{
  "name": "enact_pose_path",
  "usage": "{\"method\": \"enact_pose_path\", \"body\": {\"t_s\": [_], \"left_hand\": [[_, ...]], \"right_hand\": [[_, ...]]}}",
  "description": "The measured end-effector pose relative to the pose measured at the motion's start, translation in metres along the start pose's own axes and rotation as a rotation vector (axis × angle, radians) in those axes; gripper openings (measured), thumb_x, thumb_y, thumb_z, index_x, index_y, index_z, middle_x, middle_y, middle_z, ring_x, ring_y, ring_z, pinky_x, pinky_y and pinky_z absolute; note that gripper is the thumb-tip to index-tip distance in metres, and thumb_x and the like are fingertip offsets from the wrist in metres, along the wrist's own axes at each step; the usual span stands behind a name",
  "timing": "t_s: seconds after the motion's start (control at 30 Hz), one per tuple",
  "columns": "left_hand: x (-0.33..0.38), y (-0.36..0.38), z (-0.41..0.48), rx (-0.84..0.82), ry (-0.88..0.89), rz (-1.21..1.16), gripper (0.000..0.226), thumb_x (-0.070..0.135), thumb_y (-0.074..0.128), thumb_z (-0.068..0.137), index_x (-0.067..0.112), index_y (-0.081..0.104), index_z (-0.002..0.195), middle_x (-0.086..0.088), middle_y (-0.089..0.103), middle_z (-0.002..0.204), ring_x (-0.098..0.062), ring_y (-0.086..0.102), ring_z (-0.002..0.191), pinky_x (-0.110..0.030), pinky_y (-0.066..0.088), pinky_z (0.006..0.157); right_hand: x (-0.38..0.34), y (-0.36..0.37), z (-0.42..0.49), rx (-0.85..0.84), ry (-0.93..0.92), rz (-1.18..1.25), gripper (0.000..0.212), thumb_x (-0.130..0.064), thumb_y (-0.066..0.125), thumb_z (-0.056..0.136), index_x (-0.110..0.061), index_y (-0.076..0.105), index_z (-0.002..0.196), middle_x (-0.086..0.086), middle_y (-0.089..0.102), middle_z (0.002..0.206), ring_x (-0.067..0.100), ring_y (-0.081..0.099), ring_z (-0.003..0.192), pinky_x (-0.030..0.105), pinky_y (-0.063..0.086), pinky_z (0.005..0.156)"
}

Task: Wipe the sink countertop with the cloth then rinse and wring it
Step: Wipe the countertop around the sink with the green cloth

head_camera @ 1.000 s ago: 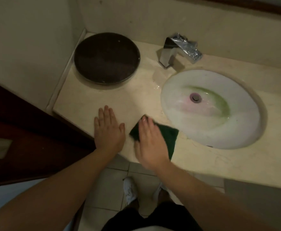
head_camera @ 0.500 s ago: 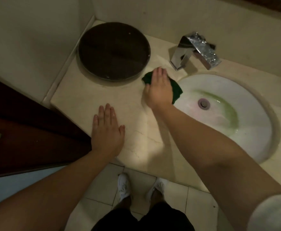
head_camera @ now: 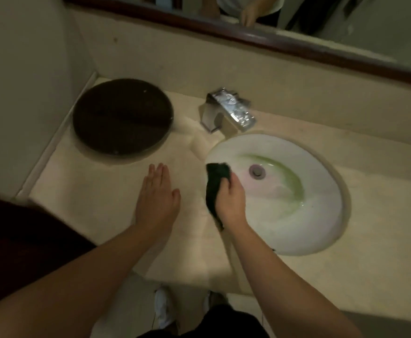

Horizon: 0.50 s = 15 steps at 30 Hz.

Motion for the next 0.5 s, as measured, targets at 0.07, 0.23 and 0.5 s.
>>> {"method": "enact_pose_path", "body": {"t_s": [0.07,0.23,0.5], "left_hand": [[0.028,0.005,0.034,-0.007,0.014,-0.025,0.065,0.028,0.037,0.099,0.001,0.011,0.152,-0.014,0.011,0.161,-0.025,0.003,0.149,-0.036,0.008,0.122],[0.064,0.022,0.112,0.006,-0.005,0.022,0.062,0.024,0.037,0.091,-0.008,0.032,0.143,-0.025,0.03,0.152,-0.037,0.022,0.144,-0.045,0.02,0.118],[0.069,0.044,0.152,0.063,-0.072,0.165,0.067,0.029,0.038,0.095,-0.01,0.021,0.146,-0.029,0.023,0.153,-0.044,0.017,0.143,-0.051,0.02,0.117]], "right_hand": [[0.021,-0.04,0.038,0.129,0.269,0.268,0.03,-0.022,0.039,0.1,-0.018,0.056,0.124,0.009,0.064,0.114,0.028,0.06,0.107,0.042,0.048,0.099],[0.0,-0.09,0.141,0.243,0.086,0.276,0.038,-0.024,0.041,0.096,-0.023,0.055,0.131,-0.004,0.06,0.113,0.018,0.056,0.105,0.029,0.043,0.097],[-0.002,0.034,0.246,-0.348,-0.591,-0.751,0.046,-0.025,0.052,0.091,-0.016,0.05,0.136,0.005,0.058,0.134,0.025,0.056,0.117,0.034,0.048,0.09]]}}
Point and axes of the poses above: each hand's wrist, its own z-axis towards the middle knuckle, its own y-axis out of the palm, x = y × z, the point moved 7 cm from there along z, towards the middle knuckle
